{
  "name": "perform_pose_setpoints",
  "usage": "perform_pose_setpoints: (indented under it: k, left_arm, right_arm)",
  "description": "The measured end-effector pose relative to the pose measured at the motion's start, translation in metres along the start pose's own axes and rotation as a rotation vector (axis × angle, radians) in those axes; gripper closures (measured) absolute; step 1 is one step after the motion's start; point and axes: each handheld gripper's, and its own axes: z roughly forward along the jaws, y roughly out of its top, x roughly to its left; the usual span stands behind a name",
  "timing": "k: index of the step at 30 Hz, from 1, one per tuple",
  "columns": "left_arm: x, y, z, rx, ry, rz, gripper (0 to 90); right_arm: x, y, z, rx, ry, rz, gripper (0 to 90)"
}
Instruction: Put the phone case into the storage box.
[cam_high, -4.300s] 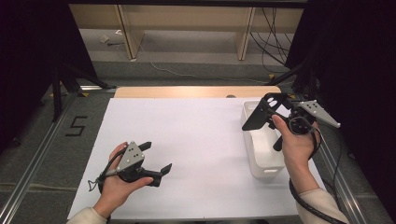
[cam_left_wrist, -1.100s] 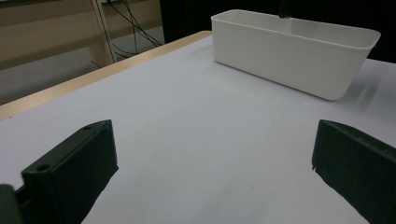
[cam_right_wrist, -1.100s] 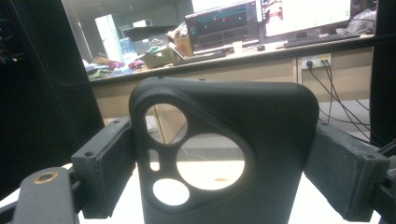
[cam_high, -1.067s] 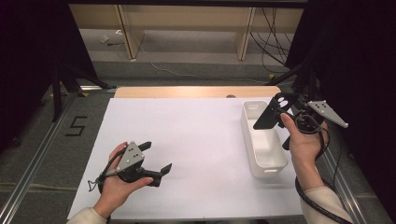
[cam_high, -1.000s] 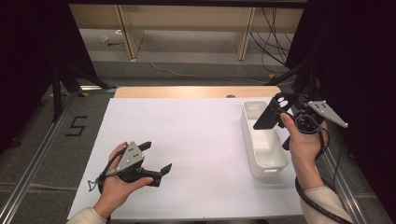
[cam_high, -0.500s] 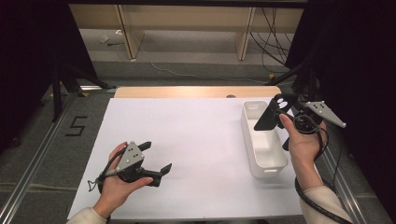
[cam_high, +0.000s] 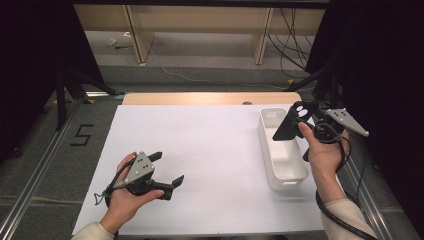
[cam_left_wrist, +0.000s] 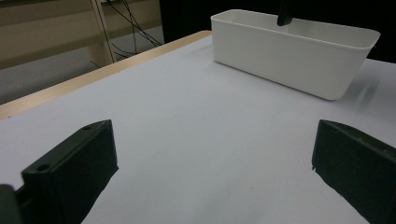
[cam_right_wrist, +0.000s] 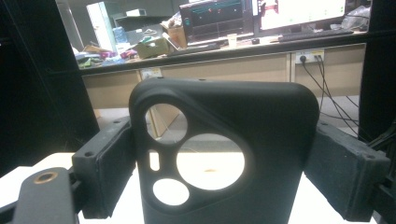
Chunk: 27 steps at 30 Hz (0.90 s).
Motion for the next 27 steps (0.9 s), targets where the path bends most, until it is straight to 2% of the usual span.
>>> perform_pose_setpoints:
  k: [27]
  left_arm:
    - [0.0006,-0.0004,0.0,0.0,0.003,-0.001,0.0]
  right_arm:
    - [0.0012,-0.0065,0.01,0.043,0.004,-0.04,15.9]
